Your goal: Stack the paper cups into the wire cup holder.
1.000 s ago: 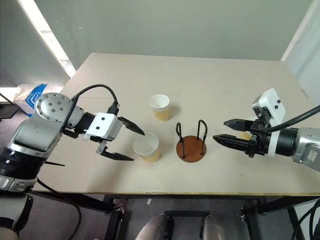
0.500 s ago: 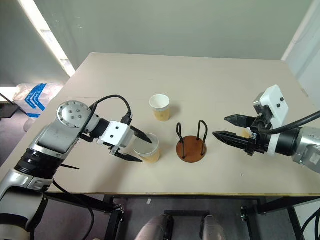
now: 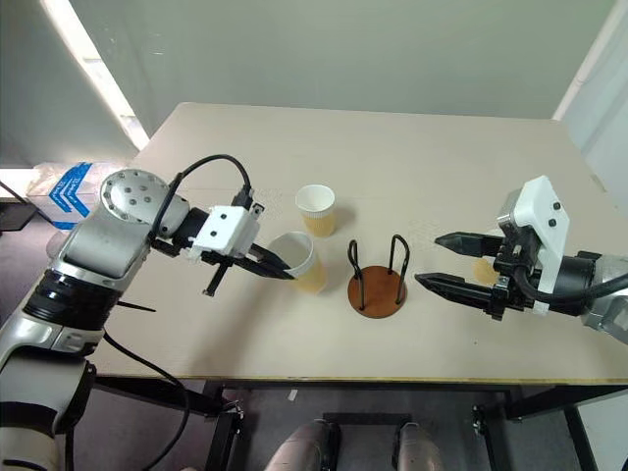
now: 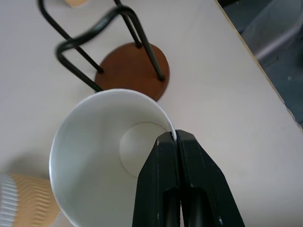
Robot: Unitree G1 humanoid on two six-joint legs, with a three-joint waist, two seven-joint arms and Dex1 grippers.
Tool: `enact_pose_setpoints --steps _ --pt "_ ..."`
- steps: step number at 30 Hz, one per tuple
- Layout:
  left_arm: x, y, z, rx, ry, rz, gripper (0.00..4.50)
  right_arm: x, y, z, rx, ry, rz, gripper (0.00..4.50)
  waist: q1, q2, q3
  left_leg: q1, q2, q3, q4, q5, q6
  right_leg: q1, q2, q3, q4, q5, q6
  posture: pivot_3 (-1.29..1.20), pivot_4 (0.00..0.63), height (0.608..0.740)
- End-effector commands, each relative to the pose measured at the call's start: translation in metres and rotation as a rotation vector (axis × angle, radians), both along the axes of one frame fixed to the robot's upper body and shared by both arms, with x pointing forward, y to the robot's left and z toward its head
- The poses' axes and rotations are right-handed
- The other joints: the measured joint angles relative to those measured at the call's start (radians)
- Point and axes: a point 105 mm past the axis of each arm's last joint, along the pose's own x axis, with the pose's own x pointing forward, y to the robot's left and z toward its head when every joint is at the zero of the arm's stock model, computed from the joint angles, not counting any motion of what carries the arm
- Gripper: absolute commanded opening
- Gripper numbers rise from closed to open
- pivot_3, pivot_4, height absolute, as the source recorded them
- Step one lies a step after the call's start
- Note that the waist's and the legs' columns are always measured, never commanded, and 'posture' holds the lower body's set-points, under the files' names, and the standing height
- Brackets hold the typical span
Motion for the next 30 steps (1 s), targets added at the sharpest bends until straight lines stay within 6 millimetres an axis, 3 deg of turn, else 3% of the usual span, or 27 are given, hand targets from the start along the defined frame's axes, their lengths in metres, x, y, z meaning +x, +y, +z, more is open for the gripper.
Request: enact_pose_setpoints --steps 1,4,14,22,30 --pt "-0.004 -0.005 0.03 -0.069 -0.002 -0.035 0.0 -0.006 -0.001 0.009 -0.004 -0.015 0.023 3.62 0.0 0.0 0.0 0.0 0.0 0.0 0.001 0.0 0.0 0.0 0.0 0.0 0.0 0.0 0.001 0.0 0.15 0.74" --pt "-0.004 -0.011 0.047 -0.111 0.003 -0.054 0.0 -0.005 -0.001 0.004 -0.055 -0.021 0.014 4.48 0.002 0.0 0.0 -0.001 -0.001 0.0 0.002 -0.003 0.004 0.001 -0.001 0.001 -0.002 0.001 0.002 0.0 0.15 0.74" --pt "-0.014 -0.051 0.12 -0.244 0.033 -0.214 0.0 -0.015 0.002 0.002 -0.061 -0.014 0.043 4.48 0.004 0.0 0.0 -0.002 -0.001 0.0 0.003 -0.004 0.005 0.002 -0.001 0.001 -0.003 0.001 0.008 0.0 0.15 0.74" --pt "-0.002 -0.088 0.102 -0.132 0.038 -0.305 0.0 -0.018 0.0 0.001 -0.052 -0.029 0.001 4.48 0.008 0.0 0.0 -0.002 -0.002 0.001 0.006 -0.006 0.002 0.004 -0.001 0.004 -0.005 0.001 0.023 0.0 0.15 0.74" --pt "0.005 -0.108 0.082 -0.064 0.01 -0.373 0.0 -0.022 0.0 0.002 -0.037 -0.043 -0.046 4.48 0.016 0.0 0.0 -0.004 -0.001 0.005 0.008 -0.013 0.002 0.004 -0.002 0.004 -0.007 -0.002 0.028 0.0 0.15 0.74"
